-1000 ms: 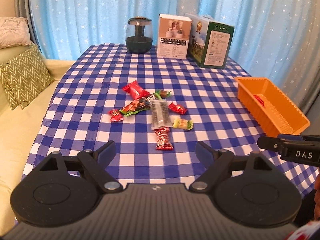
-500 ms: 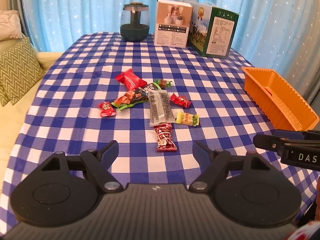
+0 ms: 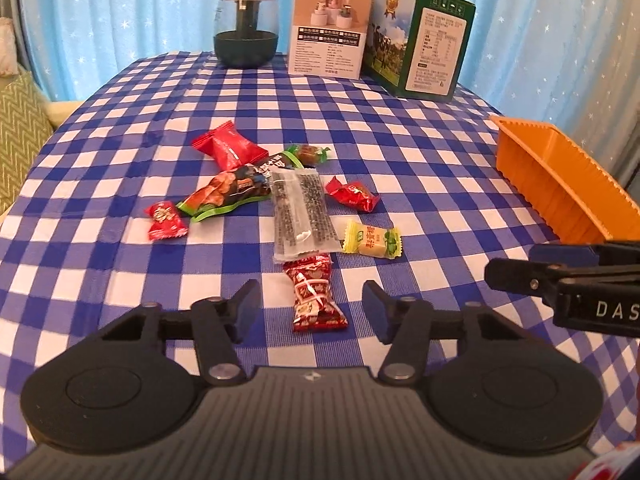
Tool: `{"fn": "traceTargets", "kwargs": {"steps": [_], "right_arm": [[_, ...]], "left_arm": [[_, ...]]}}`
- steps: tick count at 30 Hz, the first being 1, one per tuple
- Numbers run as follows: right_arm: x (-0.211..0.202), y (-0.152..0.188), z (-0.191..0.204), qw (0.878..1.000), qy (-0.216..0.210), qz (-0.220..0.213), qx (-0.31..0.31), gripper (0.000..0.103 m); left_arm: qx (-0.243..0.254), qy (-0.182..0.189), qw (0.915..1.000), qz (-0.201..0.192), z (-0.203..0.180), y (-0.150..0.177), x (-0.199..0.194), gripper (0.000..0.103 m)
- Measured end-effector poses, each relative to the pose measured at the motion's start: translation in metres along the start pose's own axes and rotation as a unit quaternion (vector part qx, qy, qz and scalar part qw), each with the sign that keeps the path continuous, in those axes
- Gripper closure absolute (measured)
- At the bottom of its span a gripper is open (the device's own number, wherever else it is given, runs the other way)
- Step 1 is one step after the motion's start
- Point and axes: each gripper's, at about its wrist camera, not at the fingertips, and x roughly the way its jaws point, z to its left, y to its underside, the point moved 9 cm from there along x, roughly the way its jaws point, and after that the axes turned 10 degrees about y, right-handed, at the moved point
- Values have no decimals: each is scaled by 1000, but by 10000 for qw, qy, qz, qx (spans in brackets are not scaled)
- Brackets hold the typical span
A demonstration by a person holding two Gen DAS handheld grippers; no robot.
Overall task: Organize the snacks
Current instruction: 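Grasp the yellow candy with the right gripper while the left grasps the brown-red packet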
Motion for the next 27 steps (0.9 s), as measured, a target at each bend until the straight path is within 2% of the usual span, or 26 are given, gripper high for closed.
{"fn": "traceTargets", "kwargs": {"steps": [1, 5, 8, 9, 10, 18, 22, 27], "right_arm": [[3, -1, 1, 10000, -20, -7, -37, 44], [16, -4, 4, 9999, -82, -14, -136, 48], [23, -8, 8, 9996, -136, -46, -228, 49], [25, -9, 10, 9995, -166, -61, -280, 49], [27, -10, 12, 9992, -197, -82, -336, 49], [43, -24, 44, 9914, -600, -302, -1127, 51], [57, -22, 67, 9777, -891, -272, -1883, 52], [76, -12, 79, 9603, -961, -202, -2610, 59]], "left_arm": [[21, 3, 10000, 8, 0, 0, 3, 60], [30, 33, 10000, 86, 2, 3, 15, 65], [68, 33, 9999, 74, 3, 4, 18, 72], [67, 51, 9999, 58, 3, 4, 18, 81], [53, 63, 10000, 56, 4, 4, 17, 84], [-136, 2, 9999, 2, 16, 1, -2, 85], [-235, 20, 9997, -25, 20, 2, -10, 85], [-363, 86, 9993, -82, 21, 1, -15, 85]]}}
